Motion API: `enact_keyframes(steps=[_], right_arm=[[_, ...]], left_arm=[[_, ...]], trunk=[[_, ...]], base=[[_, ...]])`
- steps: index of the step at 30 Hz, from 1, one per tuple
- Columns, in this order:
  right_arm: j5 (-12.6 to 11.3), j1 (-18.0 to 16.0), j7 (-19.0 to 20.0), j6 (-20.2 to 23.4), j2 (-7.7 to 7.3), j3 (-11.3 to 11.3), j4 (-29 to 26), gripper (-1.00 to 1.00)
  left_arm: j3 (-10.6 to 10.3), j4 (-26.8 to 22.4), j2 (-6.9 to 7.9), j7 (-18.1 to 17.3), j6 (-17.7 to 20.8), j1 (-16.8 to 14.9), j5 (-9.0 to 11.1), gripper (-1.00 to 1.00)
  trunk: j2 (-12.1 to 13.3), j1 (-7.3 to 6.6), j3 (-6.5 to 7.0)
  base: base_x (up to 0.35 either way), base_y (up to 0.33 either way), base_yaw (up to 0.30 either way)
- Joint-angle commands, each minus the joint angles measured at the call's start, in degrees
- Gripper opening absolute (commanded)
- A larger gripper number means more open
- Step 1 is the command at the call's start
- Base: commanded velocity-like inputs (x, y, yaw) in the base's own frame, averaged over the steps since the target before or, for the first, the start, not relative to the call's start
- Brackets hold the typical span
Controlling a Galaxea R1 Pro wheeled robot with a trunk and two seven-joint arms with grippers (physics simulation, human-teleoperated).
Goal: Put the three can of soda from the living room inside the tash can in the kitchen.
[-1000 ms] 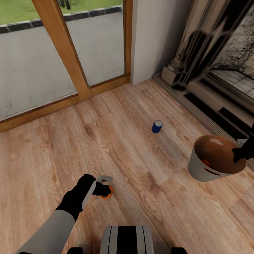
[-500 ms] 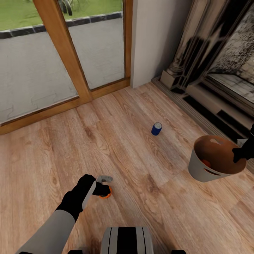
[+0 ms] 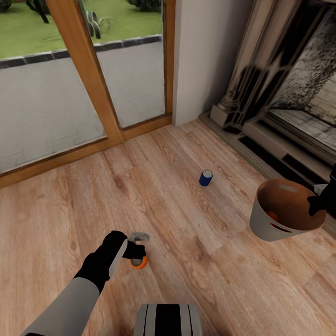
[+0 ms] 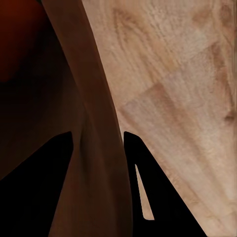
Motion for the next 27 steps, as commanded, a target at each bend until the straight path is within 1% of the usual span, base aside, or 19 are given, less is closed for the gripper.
enact_keyframes(steps=[1,8,15,16,18,19,22,23,24,25,26,27], right_arm=[[-0.3,0.0,0.0,0.1,0.00,-0.1,0.0,-1.00],[-0.4,0.1,0.0,0.1,0.08,-0.1,0.0,-1.00],[-0.5,0.2,0.0,0.1,0.28,-0.2,0.0,-1.00],[-0.6,0.3,0.1,0.1,0.32,-0.3,0.0,-1.00],[-0.7,0.3,0.1,0.1,0.34,-0.3,0.1,-1.00],[-0.7,0.3,0.1,0.1,0.37,-0.4,0.1,-1.00],[-0.8,0.8,0.5,0.1,0.50,-0.4,0.3,-1.00],[-0.8,1.2,1.5,0.1,0.57,-0.5,0.3,-1.00],[-0.8,1.5,2.0,0.1,0.60,-0.5,0.3,-1.00],[-0.7,2.3,3.5,0.1,0.67,-0.5,0.2,-1.00],[-0.7,2.7,4.1,0.1,0.68,-0.5,0.1,-1.00],[-0.7,2.9,4.3,0.1,0.69,-0.5,0.0,-1.00]], left_arm=[[0.0,0.0,0.00,0.0,0.0,0.0,0.0,-1.00],[0.0,-0.1,-0.01,-0.2,0.6,0.0,0.0,-1.00],[0.0,-0.3,0.08,-0.7,5.0,-0.2,0.1,-1.00],[0.2,0.0,0.26,-0.9,5.7,-2.3,0.0,-1.00],[0.3,0.3,0.37,-0.9,5.7,-4.1,-0.1,-1.00],[0.4,0.9,0.45,-1.0,5.7,-5.8,-0.2,-1.00],[0.4,2.7,0.57,-1.0,5.7,-8.8,-0.3,-1.00],[0.4,4.5,0.65,-1.1,5.7,-11.1,-0.3,-1.00],[0.4,5.5,0.69,-1.1,5.7,-12.2,-0.3,-1.00],[0.5,8.5,0.89,-1.9,5.7,-15.5,0.4,-1.00],[0.5,10.5,1.38,-3.6,5.7,-17.8,1.2,-1.00],[0.5,11.7,1.81,-4.8,5.7,-19.0,1.6,-1.00]], trunk=[[0.0,-0.02,0.23],[0.1,-0.20,1.78],[0.2,-0.38,3.33],[0.2,-0.41,3.55],[0.2,-0.46,4.00],[0.3,-0.49,4.22],[0.3,-0.56,4.88],[0.3,-0.59,5.10],[0.3,-0.62,5.32],[0.3,-0.64,5.55],[0.4,-0.67,5.77],[0.4,-0.69,5.99]], base=[[0.000,0.000,0.000],[0.000,0.000,0.000],[0.000,0.000,0.000],[0.000,0.000,0.000],[0.000,0.000,0.000],[0.000,0.000,0.000],[0.000,0.000,0.000],[0.000,0.000,0.000],[0.000,0.000,0.000],[0.000,0.000,0.000],[0.000,0.000,0.000],[0.000,0.000,0.000]])
